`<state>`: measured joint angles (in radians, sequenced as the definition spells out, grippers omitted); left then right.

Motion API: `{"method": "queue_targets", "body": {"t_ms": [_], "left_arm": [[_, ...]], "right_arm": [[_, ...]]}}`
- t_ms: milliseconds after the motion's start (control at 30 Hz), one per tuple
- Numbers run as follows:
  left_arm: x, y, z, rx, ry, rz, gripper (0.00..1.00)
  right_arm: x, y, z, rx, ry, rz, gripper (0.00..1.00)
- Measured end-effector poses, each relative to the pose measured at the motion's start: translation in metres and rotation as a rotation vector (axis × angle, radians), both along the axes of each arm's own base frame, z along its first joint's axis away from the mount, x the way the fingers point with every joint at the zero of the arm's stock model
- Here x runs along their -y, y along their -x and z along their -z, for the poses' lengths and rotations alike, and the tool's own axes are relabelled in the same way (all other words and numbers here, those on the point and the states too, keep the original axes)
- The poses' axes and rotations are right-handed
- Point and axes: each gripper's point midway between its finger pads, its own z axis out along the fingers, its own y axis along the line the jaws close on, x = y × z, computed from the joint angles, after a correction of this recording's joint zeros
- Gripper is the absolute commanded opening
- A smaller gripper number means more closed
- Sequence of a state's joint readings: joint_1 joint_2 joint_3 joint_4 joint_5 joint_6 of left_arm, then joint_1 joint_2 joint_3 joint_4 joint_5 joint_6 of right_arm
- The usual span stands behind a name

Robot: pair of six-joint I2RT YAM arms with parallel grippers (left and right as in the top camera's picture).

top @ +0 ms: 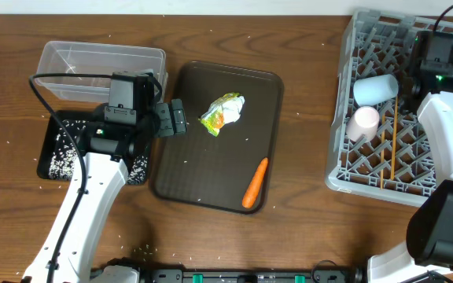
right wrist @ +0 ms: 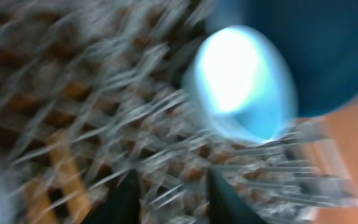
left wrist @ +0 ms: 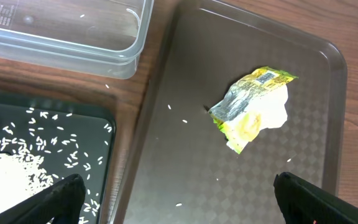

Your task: Sort waste into correct bins and load items into the dishwasher rack

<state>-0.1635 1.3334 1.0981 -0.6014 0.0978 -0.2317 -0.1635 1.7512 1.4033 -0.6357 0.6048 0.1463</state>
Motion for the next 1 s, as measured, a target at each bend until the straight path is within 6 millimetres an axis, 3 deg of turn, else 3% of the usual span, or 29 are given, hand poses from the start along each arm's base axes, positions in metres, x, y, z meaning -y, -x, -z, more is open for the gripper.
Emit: {"method": "queue_targets", "body": {"t_ms": [200, 333, 500, 667, 800, 1000], "left_arm": [[0.000, 0.000, 0.000, 0.000, 0.000, 0.000, 0.98], [0.000, 0.000, 0.000, 0.000, 0.000, 0.000, 0.98], [0.000, 0.000, 0.000, 0.000, 0.000, 0.000, 0.98], [0.000, 0.000, 0.000, 0.000, 0.000, 0.000, 0.98], [0.000, 0.000, 0.000, 0.000, 0.000, 0.000, 0.98], [0.000, 0.000, 0.000, 0.000, 0.000, 0.000, 0.98]], "right_arm": [[-0.030, 0.011, 0.026, 0.004, -0.245, 0.024, 0.61], [-0.029, 0.020, 0.019, 0.064, -0.325, 0.109, 0.63], [0.007, 0.034, 0.001, 0.206, -0.420, 0.258, 0.61], [0.053, 0.056, 0.002, 0.299, -0.536, 0.396, 0.56], [0.074, 0.068, 0.002, 0.352, -0.590, 0.466, 0.55], [0.101, 0.069, -0.008, 0.452, -0.586, 0.496, 0.53]]}}
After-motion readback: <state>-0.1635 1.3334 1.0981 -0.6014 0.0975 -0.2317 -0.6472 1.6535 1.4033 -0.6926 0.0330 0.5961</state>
